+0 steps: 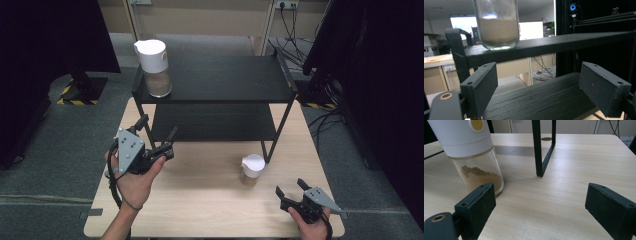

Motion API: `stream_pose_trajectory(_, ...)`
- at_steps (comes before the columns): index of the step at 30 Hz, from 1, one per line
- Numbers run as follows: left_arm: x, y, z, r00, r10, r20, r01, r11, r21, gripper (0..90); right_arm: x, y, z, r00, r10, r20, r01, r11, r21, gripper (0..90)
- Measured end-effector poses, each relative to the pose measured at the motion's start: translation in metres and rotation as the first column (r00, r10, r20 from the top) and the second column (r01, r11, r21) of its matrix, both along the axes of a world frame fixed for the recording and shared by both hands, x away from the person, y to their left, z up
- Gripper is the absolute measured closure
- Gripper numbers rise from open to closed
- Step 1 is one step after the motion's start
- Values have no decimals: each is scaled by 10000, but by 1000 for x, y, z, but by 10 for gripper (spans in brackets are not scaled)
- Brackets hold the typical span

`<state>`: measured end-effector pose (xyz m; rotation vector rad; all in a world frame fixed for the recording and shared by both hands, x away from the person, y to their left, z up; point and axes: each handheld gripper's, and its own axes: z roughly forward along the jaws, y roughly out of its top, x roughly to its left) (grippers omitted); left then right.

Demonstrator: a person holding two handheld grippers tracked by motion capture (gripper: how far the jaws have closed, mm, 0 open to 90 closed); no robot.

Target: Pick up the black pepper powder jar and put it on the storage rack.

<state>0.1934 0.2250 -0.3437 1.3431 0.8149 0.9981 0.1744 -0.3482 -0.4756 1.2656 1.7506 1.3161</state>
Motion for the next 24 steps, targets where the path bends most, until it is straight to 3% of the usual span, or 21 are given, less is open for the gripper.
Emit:
stream_pose_trajectory(7,1,2,-23,9997,-241,6,241,9997,-51,142,0,0,0,10000,-1,6,1,10000,-15,99)
stream_pose_trajectory(12,0,0,-36,9992,-399,-14,399,9990,201,140,0,0,0,10000,-1,2,2,10000,-32,99)
stream_pose_trajectory(24,-1,-6,-60,9983,-415,-404,425,9988,240,133,0,1,0,10000,2,7,-2,10000,-37,99)
